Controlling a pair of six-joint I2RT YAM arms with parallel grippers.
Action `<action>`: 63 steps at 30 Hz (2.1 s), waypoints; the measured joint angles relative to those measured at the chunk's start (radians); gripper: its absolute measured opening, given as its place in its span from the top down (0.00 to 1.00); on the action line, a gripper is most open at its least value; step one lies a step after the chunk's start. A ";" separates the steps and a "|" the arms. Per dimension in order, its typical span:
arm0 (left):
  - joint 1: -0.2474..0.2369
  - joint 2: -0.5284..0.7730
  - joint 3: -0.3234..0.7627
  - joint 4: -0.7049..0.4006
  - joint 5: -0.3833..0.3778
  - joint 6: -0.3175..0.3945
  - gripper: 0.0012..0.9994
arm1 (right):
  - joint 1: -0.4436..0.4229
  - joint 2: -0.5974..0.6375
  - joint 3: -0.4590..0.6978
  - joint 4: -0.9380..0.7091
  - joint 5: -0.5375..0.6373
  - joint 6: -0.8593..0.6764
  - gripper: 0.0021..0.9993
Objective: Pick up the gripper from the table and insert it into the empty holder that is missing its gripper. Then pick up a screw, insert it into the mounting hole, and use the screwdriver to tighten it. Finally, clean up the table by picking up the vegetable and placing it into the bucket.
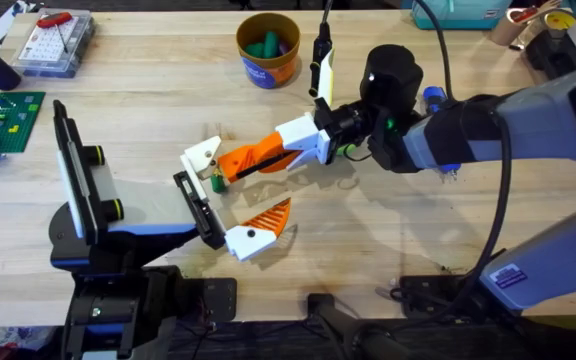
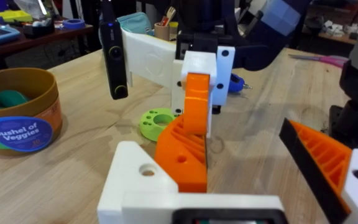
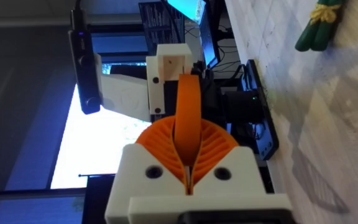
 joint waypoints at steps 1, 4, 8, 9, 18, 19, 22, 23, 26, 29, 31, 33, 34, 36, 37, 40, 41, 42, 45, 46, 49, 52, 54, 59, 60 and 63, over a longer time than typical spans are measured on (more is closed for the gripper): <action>0.000 0.002 0.002 -0.004 -0.003 0.000 0.01 | 0.000 0.000 0.000 -0.005 -0.002 0.001 0.98; 0.001 0.002 0.002 -0.007 -0.007 0.000 0.01 | -0.001 0.000 -0.002 -0.002 -0.006 0.000 0.99; 0.001 0.002 0.002 -0.007 -0.007 0.000 0.01 | -0.001 0.000 -0.002 0.004 -0.018 -0.001 0.99; 0.001 0.002 0.002 -0.007 -0.007 0.000 0.01 | -0.001 0.000 -0.002 0.005 -0.022 -0.002 0.99; 0.001 0.002 0.002 -0.007 -0.007 0.000 0.01 | -0.001 0.000 -0.002 0.020 -0.049 -0.004 0.99; 0.001 0.002 0.002 -0.007 -0.007 0.000 0.01 | -0.001 0.000 -0.002 0.020 -0.052 -0.004 0.99; 0.001 0.002 0.002 -0.007 -0.007 0.000 0.01 | -0.001 0.000 -0.001 0.026 -0.064 -0.004 0.99; 0.001 0.002 0.002 -0.007 -0.007 0.000 0.01 | -0.001 0.000 0.000 0.033 -0.068 -0.004 0.99; 0.001 0.002 0.002 -0.007 -0.007 0.000 0.01 | -0.001 0.000 0.012 0.042 -0.077 -0.003 0.99; 0.001 0.002 0.002 -0.007 -0.007 0.000 0.01 | -0.001 0.000 0.024 0.044 -0.079 -0.003 0.99; 0.001 0.002 0.002 -0.007 -0.007 0.000 0.01 | -0.001 0.000 0.025 0.043 -0.079 -0.003 0.99; 0.001 0.002 0.002 -0.007 -0.007 0.000 0.01 | -0.001 0.000 0.025 0.043 -0.077 -0.003 0.99; 0.001 0.002 0.002 -0.007 -0.007 0.000 0.01 | -0.001 0.000 0.025 0.043 -0.074 -0.003 0.99; 0.001 0.002 0.002 -0.007 -0.007 0.000 0.01 | -0.001 0.000 0.025 0.043 -0.068 -0.003 0.99; 0.001 0.002 0.002 -0.007 -0.007 0.000 0.01 | -0.001 0.000 0.025 0.043 -0.065 -0.003 0.99; 0.001 0.002 0.002 -0.007 -0.007 0.000 0.01 | -0.001 0.000 0.025 0.042 -0.055 -0.003 0.98; 0.001 0.002 0.002 -0.007 -0.007 0.000 0.01 | -0.001 0.000 0.025 0.042 -0.052 -0.003 0.99; 0.001 0.002 0.002 -0.007 -0.007 0.000 0.01 | -0.001 0.000 0.025 0.041 -0.047 -0.003 0.99; 0.001 0.002 0.002 -0.007 -0.007 0.000 0.01 | 0.001 0.000 0.025 0.041 -0.034 -0.003 0.99; 0.001 0.002 0.002 -0.007 -0.007 0.000 0.01 | 0.003 0.000 0.025 0.041 -0.030 -0.003 0.99; 0.001 0.002 0.002 -0.007 -0.007 0.000 0.01 | 0.013 0.000 0.025 0.041 -0.025 -0.003 0.98; 0.001 0.002 0.002 -0.007 -0.007 0.000 0.01 | 0.019 0.000 0.025 0.041 -0.023 -0.003 0.99; 0.001 0.002 0.002 -0.007 -0.007 0.000 0.01 | 0.020 0.000 0.025 0.041 -0.021 -0.003 0.99; 0.001 0.002 0.002 -0.007 -0.007 0.000 0.01 | 0.020 0.000 0.025 0.041 -0.015 -0.003 0.98; 0.001 0.002 0.002 -0.007 -0.007 0.000 0.01 | 0.020 0.000 0.025 0.041 -0.010 -0.003 0.99; 0.001 0.002 0.002 -0.007 -0.009 0.000 0.01 | 0.024 0.000 0.025 0.041 0.004 -0.004 0.99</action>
